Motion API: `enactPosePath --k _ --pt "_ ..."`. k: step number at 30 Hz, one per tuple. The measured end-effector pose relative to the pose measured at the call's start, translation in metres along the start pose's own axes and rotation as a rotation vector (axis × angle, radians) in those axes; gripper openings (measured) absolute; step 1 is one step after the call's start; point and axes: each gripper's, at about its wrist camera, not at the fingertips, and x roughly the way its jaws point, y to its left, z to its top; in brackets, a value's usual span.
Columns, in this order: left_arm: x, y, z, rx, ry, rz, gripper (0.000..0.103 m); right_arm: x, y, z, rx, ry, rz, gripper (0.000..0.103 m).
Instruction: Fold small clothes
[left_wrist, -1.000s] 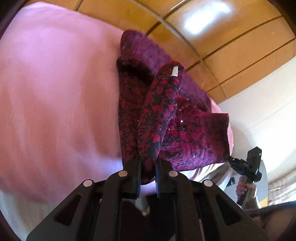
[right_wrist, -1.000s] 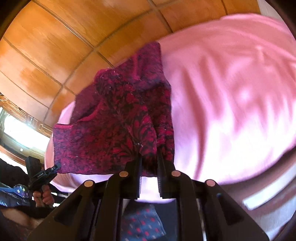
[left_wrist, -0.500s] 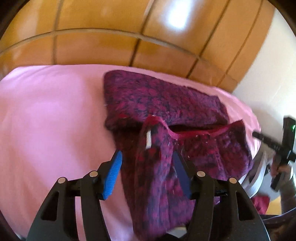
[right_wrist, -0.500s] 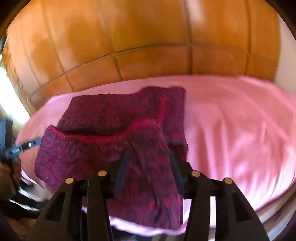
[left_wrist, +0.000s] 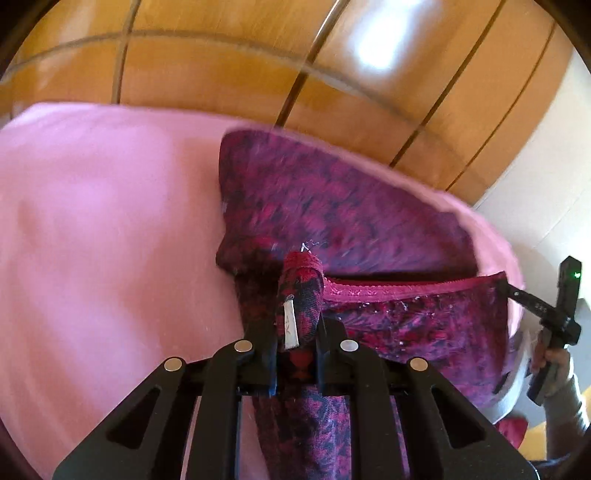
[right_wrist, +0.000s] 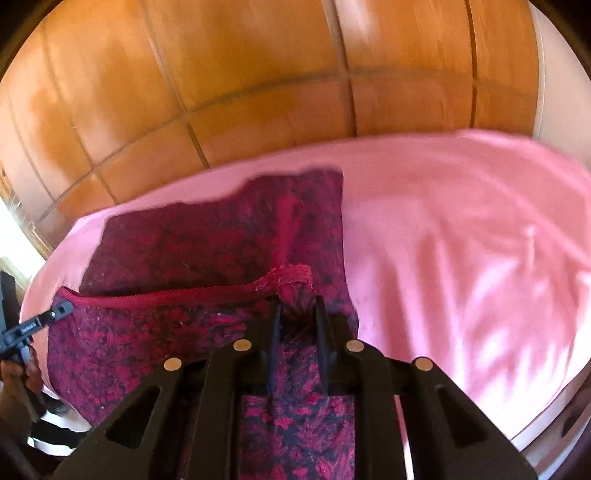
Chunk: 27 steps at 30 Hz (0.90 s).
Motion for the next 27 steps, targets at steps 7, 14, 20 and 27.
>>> enactPosePath --k 7,14,20,27 --pt "0.005 0.002 0.011 -0.007 0.025 -0.04 0.025 0.039 -0.01 0.001 0.072 0.054 -0.014 0.023" --pt "-0.007 -0.018 0.0 0.122 0.003 0.043 0.038 0.015 -0.006 -0.01 0.054 0.031 -0.032 0.05" --pt "-0.004 -0.025 -0.004 0.126 -0.003 0.025 0.038 -0.002 0.009 -0.021 -0.016 0.011 -0.076 0.051" --pt "-0.01 -0.021 0.007 0.112 -0.047 0.013 0.034 0.005 0.018 -0.004 -0.035 -0.024 -0.068 0.031"
